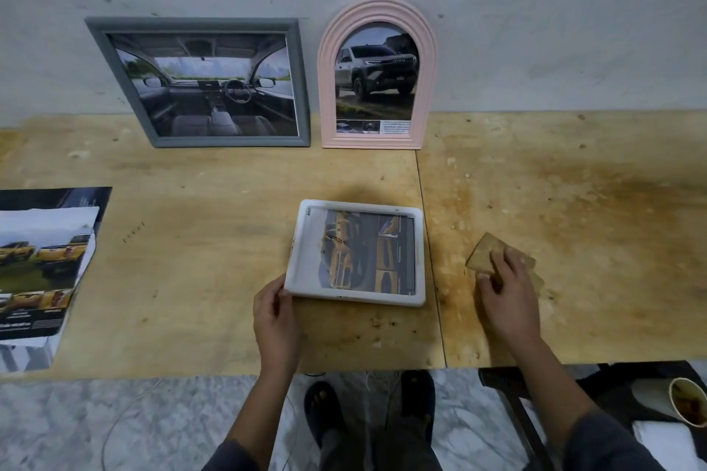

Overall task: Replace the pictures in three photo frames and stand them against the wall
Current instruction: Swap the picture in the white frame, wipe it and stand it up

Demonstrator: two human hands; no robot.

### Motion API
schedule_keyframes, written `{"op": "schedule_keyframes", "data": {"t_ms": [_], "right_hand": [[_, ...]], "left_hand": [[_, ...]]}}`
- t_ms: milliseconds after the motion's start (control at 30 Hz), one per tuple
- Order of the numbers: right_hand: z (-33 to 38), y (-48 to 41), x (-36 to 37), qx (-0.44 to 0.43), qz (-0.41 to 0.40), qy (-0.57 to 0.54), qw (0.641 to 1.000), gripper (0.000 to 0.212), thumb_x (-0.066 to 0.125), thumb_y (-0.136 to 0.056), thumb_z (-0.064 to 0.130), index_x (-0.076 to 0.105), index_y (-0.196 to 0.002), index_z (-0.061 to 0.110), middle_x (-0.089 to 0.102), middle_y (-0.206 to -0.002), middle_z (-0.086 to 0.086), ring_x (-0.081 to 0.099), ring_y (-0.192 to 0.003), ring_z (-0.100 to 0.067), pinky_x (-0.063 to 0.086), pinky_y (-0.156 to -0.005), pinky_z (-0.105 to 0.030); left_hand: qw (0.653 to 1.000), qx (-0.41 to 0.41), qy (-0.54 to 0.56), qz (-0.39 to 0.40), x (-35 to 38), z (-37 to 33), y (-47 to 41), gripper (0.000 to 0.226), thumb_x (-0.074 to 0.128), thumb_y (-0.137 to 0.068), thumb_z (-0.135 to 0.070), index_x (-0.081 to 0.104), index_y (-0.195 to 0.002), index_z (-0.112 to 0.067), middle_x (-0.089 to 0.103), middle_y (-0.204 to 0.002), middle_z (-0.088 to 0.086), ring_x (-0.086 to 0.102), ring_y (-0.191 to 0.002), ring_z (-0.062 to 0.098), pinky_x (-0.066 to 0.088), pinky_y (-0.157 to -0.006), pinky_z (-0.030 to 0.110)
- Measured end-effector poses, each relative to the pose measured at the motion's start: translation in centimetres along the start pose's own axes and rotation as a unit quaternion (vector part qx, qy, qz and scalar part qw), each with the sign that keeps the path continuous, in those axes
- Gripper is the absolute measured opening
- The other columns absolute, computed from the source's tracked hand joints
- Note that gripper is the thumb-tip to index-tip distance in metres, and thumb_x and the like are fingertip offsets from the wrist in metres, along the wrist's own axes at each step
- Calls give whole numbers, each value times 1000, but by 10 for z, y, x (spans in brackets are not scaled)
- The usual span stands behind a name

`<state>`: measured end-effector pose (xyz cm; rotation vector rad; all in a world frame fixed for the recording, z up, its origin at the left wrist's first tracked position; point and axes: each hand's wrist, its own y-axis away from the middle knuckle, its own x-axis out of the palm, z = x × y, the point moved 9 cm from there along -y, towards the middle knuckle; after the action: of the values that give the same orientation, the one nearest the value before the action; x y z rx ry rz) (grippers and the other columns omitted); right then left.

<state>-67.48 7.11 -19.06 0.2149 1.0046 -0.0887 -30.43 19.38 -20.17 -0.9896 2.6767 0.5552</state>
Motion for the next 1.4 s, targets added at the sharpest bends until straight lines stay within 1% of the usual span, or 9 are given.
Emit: {"op": "schedule_keyframes", "data": {"t_ms": [133,267,333,400,500,800,1133,1300,1400], "right_hand": [[-4,-4,-9,-42,-82,5,996,30,54,-92,11,61,-119,1,58,-129,-19,51,-122,-34,40,-101,-43],[22,-18,-24,-15,-73,-109,991,23,45,-97,18,60,-102,1,63,-87,-18,56,-75,-30,38,-57,-31],[53,-26,-21,-35,-67,-125,989,20,43,-97,17,57,-102,3,61,-80,-17,56,-70,-29,33,-55,-29],[89,-33,-14,-71,-70,-80,992,21,43,-97,16,56,-110,6,64,-80,-20,57,-67,-30,36,-58,-29],[129,-43,20,-101,-14,49,994,29,42,-95,13,53,-121,12,65,-86,-22,59,-74,-38,38,-58,-32],[195,-17,111,-169,125,103,972,56,37,-88,-8,29,-143,2,20,-155,-14,20,-143,-27,40,-98,-41],[289,21,181,-362,244,135,889,54,40,-88,-8,38,-140,9,21,-155,-12,13,-145,-25,29,-109,-39],[288,61,193,-437,314,217,814,44,33,-95,3,34,-140,5,17,-156,-11,4,-146,-23,2,-113,-27],[282,83,183,-448,317,193,813,46,43,-91,16,43,-135,4,28,-153,-10,12,-145,-20,10,-113,-28]], "left_hand": [[1000,0,-5,-23,1,-1,8,28,42,-98,-19,59,-121,-16,55,-120,0,52,-106,10,43,-91,26],[1000,12,0,-24,1,-3,9,29,46,-96,-22,61,-119,-13,56,-118,5,55,-100,-9,49,-91,18],[999,-8,4,-48,-3,0,8,26,51,-93,-13,60,-117,-8,53,-113,5,52,-89,-19,43,-81,1],[998,-20,-7,-54,-3,3,7,26,55,-91,-12,61,-117,-9,53,-110,4,54,-88,-10,44,-84,8],[998,-31,-22,-52,-5,6,0,24,60,-89,-12,64,-112,-8,55,-107,3,55,-90,6,47,-90,24],[998,-13,-52,-34,-6,14,-10,23,64,-85,-13,66,-108,-8,54,-102,-2,52,-83,-3,38,-72,-4],[1000,-14,-13,-19,-12,16,-15,25,70,-80,-12,69,-104,-7,58,-98,0,57,-85,1,43,-73,0],[998,-34,-14,-51,-19,19,-13,19,77,-73,-19,73,-91,-12,64,-86,-6,60,-78,1,42,-68,0],[996,-46,-25,-76,-24,19,-10,13,75,-74,-18,74,-85,-11,64,-80,-4,59,-72,6,40,-65,1]]}}
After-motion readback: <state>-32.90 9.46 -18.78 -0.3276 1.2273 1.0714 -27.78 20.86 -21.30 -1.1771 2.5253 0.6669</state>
